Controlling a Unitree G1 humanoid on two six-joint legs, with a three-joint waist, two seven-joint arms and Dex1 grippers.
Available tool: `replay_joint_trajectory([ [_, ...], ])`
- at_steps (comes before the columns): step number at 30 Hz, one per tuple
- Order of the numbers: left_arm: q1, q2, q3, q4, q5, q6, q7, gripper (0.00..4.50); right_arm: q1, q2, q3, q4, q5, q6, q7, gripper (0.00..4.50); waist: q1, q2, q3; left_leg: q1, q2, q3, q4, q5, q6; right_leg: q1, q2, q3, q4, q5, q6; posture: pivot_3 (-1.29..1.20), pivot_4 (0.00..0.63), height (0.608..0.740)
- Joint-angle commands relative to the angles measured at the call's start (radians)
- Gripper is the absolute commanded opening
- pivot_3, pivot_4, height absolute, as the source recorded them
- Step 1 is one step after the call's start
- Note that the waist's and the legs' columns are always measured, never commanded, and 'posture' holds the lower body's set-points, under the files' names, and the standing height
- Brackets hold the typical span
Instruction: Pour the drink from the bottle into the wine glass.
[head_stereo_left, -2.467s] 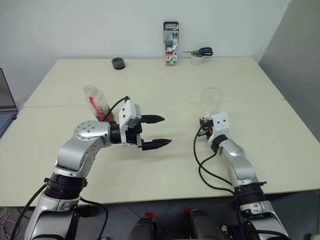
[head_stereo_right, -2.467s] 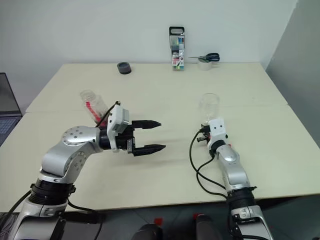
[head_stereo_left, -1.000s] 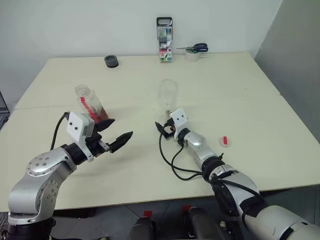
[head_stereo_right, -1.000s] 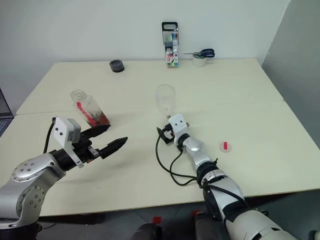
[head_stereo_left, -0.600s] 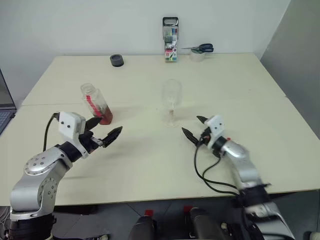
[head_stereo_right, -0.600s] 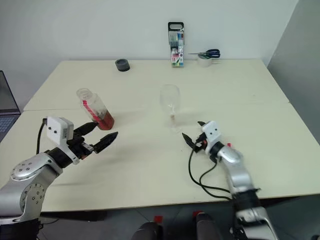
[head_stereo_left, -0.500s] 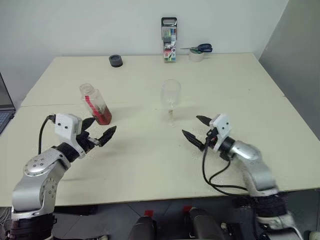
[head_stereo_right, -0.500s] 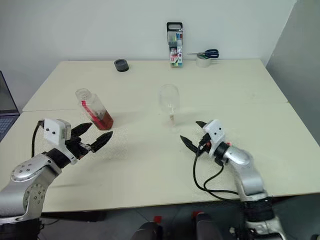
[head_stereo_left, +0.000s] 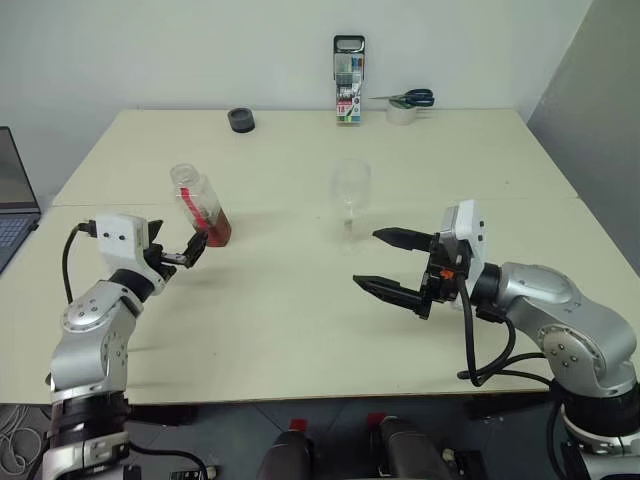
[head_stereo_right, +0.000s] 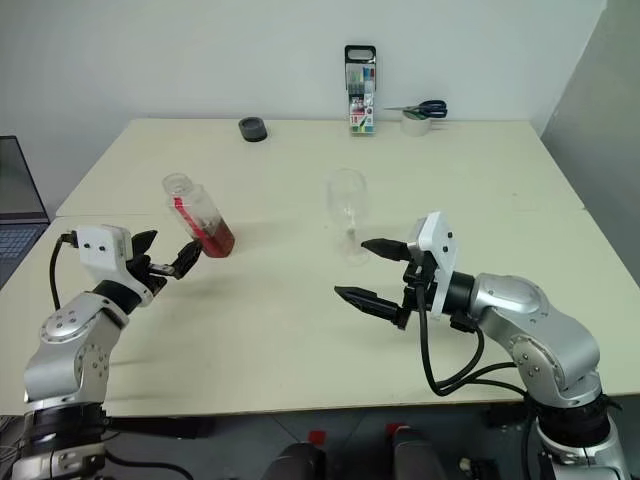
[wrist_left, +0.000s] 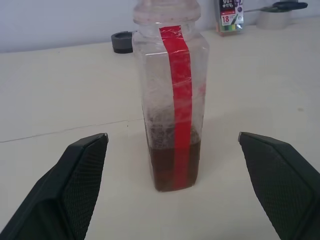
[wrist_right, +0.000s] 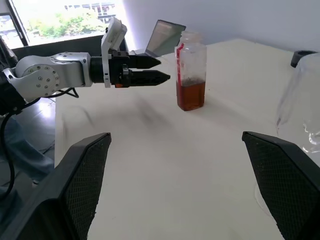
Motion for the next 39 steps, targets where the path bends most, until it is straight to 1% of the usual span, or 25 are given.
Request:
replay_joint_trajectory([
  [1, -0.047, 0.024, -0.002, 0.036, 0.017, -0.052, -0.024, 4.5, -0.022, 0.004, -0.023, -0.053, 0.031, 0.008, -0.042, 4.48, 0.0, 0.0, 0.0, 0.0, 0.0, 0.0, 0.0, 0.0, 0.0, 0.0, 0.0, 0.0, 0.0, 0.0, 0.0, 0.0, 0.15, 0.74],
  [10, -0.193, 0.027, -0.046, 0.282, 0.062, -0.16, -0.088, 4.5, -0.06, -0.001, -0.031, -0.074, 0.073, 0.046, -0.109, 4.48, 0.0, 0.0, 0.0, 0.0, -0.001, 0.0, 0.0, 0.001, -0.002, 0.0, 0.0, -0.001, 0.0, 0.0, 0.0, 0.0, 0.15, 0.74],
  [13, -0.256, 0.021, -0.057, 0.395, 0.08, -0.211, -0.101, 4.5, -0.072, -0.008, -0.038, -0.083, 0.093, 0.064, -0.125, 4.48, 0.0, 0.0, 0.0, 0.0, -0.001, 0.0, 0.0, 0.001, -0.002, 0.0, 0.0, -0.001, 0.0, 0.0, 0.0, 0.0, 0.15, 0.74],
  [17, -0.325, 0.006, -0.079, 0.535, 0.099, -0.28, -0.13, 4.5, -0.064, -0.023, -0.042, -0.091, 0.099, 0.067, -0.136, 4.48, 0.0, -0.001, 0.0, -0.001, -0.002, 0.0, 0.0, 0.001, -0.002, 0.0, 0.0, -0.001, 0.0, 0.0, 0.0, 0.0, 0.15, 0.74],
  [18, -0.343, 0.003, -0.082, 0.568, 0.103, -0.297, -0.135, 4.5, -0.063, -0.026, -0.045, -0.093, 0.104, 0.068, -0.14, 4.48, 0.0, -0.001, 0.0, -0.001, -0.008, 0.0, 0.0, 0.001, -0.002, 0.0, -0.001, -0.001, 0.0, 0.0, 0.0, 0.0, 0.15, 0.74],
  [24, -0.446, -0.012, -0.096, 0.756, 0.132, -0.391, -0.141, 4.5, -0.049, -0.041, -0.051, -0.105, 0.12, 0.069, -0.151, 4.48, 0.0, -0.001, 0.0, -0.001, -0.008, -0.001, 0.0, 0.001, -0.001, 0.0, -0.001, -0.002, 0.0, 0.0, 0.0, 0.0, 0.15, 0.74],
  [28, -0.483, -0.015, -0.094, 0.837, 0.141, -0.435, -0.146, 4.5, -0.044, -0.047, -0.049, -0.102, 0.111, 0.057, -0.15, 4.48, -0.001, -0.001, 0.0, -0.001, -0.008, -0.001, 0.0, 0.0, 0.0, -0.001, -0.001, -0.002, 0.0, 0.0, 0.0, 0.0, 0.15, 0.74],
  [31, -0.494, -0.014, -0.092, 0.871, 0.146, -0.454, -0.137, 3.9, -0.039, -0.053, -0.048, -0.095, 0.1, 0.046, -0.144, 4.5, -0.001, -0.001, 0.0, -0.001, -0.008, -0.002, 0.0, 0.0, 0.0, -0.001, -0.002, -0.002, 0.001, 0.0, 0.0, 0.0, 0.15, 0.74],
  [32, -0.497, -0.014, -0.092, 0.878, 0.146, -0.458, -0.137, 3.63, -0.04, -0.054, -0.048, -0.093, 0.099, 0.043, -0.143, 4.5, -0.001, -0.001, 0.0, -0.001, -0.008, -0.002, 0.0, 0.0, 0.0, -0.001, -0.002, -0.002, 0.001, 0.0, 0.0, 0.0, 0.15, 0.74],
  [37, -0.475, -0.01, -0.087, 0.873, 0.138, -0.469, -0.147, 2.0, -0.042, -0.055, -0.04, -0.076, 0.084, 0.027, -0.13, 4.5, -0.001, -0.001, 0.0, -0.001, -0.008, -0.002, 0.0, 0.0, 0.0, -0.001, -0.002, -0.002, 0.001, 0.0, 0.0, 0.0, 0.15, 0.74],
  [38, -0.473, -0.009, -0.086, 0.872, 0.138, -0.469, -0.144, 1.8, -0.042, -0.054, -0.038, -0.074, 0.082, 0.025, -0.129, 4.5, -0.001, -0.001, 0.0, -0.001, -0.008, -0.002, 0.0, 0.0, 0.0, -0.001, -0.002, -0.002, 0.001, 0.0, 0.0, 0.0, 0.15, 0.74],
  [39, -0.471, -0.007, -0.084, 0.87, 0.138, -0.468, -0.141, 1.75, -0.042, -0.053, -0.036, -0.071, 0.08, 0.022, -0.127, 4.5, -0.001, -0.001, 0.0, -0.001, -0.008, -0.002, 0.0, 0.0, 0.0, -0.001, -0.002, -0.002, 0.001, 0.0, 0.0, 0.0, 0.15, 0.74],
])
